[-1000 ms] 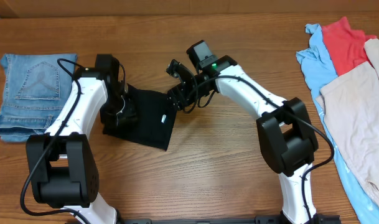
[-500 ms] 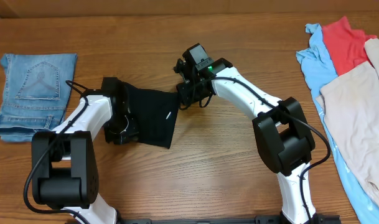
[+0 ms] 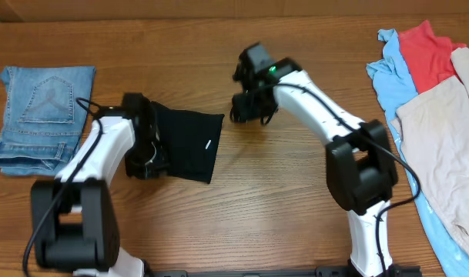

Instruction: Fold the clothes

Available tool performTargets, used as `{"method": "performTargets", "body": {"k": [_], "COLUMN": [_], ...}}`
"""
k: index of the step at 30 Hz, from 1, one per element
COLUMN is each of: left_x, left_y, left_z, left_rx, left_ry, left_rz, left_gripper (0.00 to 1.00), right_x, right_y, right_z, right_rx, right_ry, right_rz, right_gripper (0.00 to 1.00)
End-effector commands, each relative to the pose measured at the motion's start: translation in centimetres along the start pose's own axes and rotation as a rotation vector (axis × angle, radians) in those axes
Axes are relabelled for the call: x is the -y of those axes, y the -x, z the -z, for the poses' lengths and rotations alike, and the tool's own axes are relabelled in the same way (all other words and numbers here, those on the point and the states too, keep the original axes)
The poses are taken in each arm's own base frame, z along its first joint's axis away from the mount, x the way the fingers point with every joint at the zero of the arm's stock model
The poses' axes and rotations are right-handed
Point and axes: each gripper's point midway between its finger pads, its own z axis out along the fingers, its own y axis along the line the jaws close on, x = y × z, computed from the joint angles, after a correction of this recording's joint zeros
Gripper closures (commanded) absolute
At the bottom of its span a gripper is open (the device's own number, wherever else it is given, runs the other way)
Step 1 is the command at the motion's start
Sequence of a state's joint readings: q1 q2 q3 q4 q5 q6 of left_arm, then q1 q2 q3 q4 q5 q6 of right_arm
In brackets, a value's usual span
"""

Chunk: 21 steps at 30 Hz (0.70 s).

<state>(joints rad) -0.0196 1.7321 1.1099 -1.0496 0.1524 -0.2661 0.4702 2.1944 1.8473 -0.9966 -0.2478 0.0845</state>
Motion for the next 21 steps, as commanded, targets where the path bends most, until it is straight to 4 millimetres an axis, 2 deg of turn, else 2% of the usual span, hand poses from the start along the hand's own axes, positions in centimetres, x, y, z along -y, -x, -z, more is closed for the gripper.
{"method": "performTargets", "body": {"k": [1, 5, 6, 9, 16, 21], "left_x": [1.6, 1.6, 1.7, 1.9, 2.5, 2.8], "left_y": [2.0, 2.9, 3.3, 4.1, 5.1, 5.7], "left_z": [6.0, 7.2, 7.0, 6.1, 3.1, 0.7], "left_rx": [0.238, 0.31, 0.318, 0.329, 0.258, 0.207], "left_ry": [-0.056, -0.058, -0.065, -0.075, -0.105, -0.116], "left_rz": [-0.052, -0.02, -0.008, 0.021, 0.029, 0.034], "left_gripper": [0.75, 0.71, 0.71, 0.7, 0.69, 0.69], "right_x": [-5.5, -8.3, -9.6, -11.5, -13.6, -14.0], "right_y": [3.9, 3.3, 2.6, 1.4, -0.7, -1.4], "right_z": [7.8, 7.4, 6.6, 4.6, -0.7, -4.1], "right_rx": [0.192, 0.187, 0.161, 0.109, -0.003, -0.035], "right_ry": [0.182, 0.316, 0.387, 0.484, 0.643, 0.65], "right_rz": [0.219, 0.318, 0.361, 0.388, 0.374, 0.379], "right_gripper": [0.56, 0.6, 0.63, 0.65, 0.67, 0.67]}}
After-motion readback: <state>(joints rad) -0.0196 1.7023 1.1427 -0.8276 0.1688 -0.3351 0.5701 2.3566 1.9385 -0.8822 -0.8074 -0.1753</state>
